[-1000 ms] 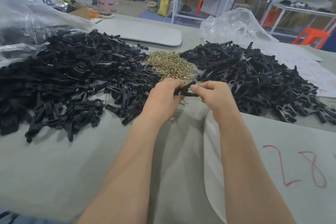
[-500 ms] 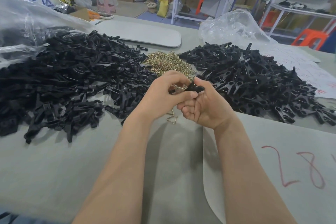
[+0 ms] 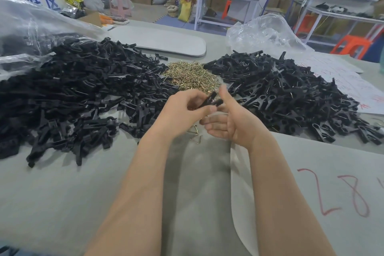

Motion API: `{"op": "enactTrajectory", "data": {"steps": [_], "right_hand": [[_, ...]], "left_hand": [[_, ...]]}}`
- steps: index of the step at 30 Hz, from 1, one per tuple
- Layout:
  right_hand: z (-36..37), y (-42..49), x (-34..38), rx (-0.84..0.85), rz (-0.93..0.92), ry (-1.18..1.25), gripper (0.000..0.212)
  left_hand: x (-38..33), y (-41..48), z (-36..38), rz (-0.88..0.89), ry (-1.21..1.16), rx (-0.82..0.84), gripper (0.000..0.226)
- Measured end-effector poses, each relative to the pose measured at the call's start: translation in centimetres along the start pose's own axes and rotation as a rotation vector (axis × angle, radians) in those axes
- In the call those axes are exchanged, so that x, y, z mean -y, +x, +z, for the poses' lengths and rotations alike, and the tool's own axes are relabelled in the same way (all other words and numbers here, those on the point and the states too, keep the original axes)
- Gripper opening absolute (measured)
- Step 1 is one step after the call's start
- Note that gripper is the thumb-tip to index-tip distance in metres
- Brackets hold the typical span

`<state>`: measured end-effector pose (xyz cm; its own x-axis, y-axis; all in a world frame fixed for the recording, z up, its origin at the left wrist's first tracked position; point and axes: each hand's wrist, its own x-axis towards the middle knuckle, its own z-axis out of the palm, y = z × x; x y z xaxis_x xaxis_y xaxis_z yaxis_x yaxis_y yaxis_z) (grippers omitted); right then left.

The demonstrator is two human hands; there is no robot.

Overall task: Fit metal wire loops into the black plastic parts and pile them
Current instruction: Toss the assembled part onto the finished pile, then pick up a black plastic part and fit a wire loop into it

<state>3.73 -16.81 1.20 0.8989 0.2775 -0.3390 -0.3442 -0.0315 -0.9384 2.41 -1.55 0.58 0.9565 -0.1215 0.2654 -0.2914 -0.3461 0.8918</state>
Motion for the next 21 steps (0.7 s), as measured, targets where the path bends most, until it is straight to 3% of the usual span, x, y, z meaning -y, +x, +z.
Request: {"op": "enactTrajectory", "data": {"steps": [3, 5, 6, 8, 10, 12, 16, 19, 21], "right_hand": [[0.1, 0.3, 0.0, -0.256, -0.25, -0.231, 0.027], [-0.2, 0.5, 0.0, -0.563, -0.473, -0.229, 0.023], [-0.5, 0.4, 0.2, -0.707, -0.569, -0.131, 0.029], [-1.2, 0.0, 0.6, -0.839, -0.702, 0.058, 0.058], [-1.6, 0.0, 0.4, -0.879, -0.732, -0.113, 0.077], [-0.7, 0.3, -0.3, -0.848, -0.729, -0.407, 0.076], [1.8, 1.5, -1.3, -0.568, -0.693, -0.775, 0.042], [2.9, 2.9, -2.6, -0.304, -0.577, -1.126, 0.051], [3.6, 3.5, -3.5, -0.217, -0.475, -1.24, 0.058]], "left_hand": [[0.7, 0.1, 0.7, 0.006, 0.26, 0.069, 0.028], [0.9, 0.3, 0.8, -0.014, 0.326, 0.021, 0.043], [0.9, 0.4, 0.6, -0.045, 0.349, -0.054, 0.045], [1.2, 0.5, 0.1, -0.135, 0.416, -0.244, 0.04], [1.4, 0.6, -0.2, -0.237, 0.513, -0.359, 0.036], [1.6, 0.5, -0.2, -0.292, 0.62, -0.351, 0.036], [1.9, 0.2, 0.2, -0.331, 0.826, -0.204, 0.041], [2.1, 0.2, 0.5, -0.338, 0.915, -0.157, 0.038], [2.0, 0.2, 0.7, -0.342, 0.929, -0.166, 0.031]]}}
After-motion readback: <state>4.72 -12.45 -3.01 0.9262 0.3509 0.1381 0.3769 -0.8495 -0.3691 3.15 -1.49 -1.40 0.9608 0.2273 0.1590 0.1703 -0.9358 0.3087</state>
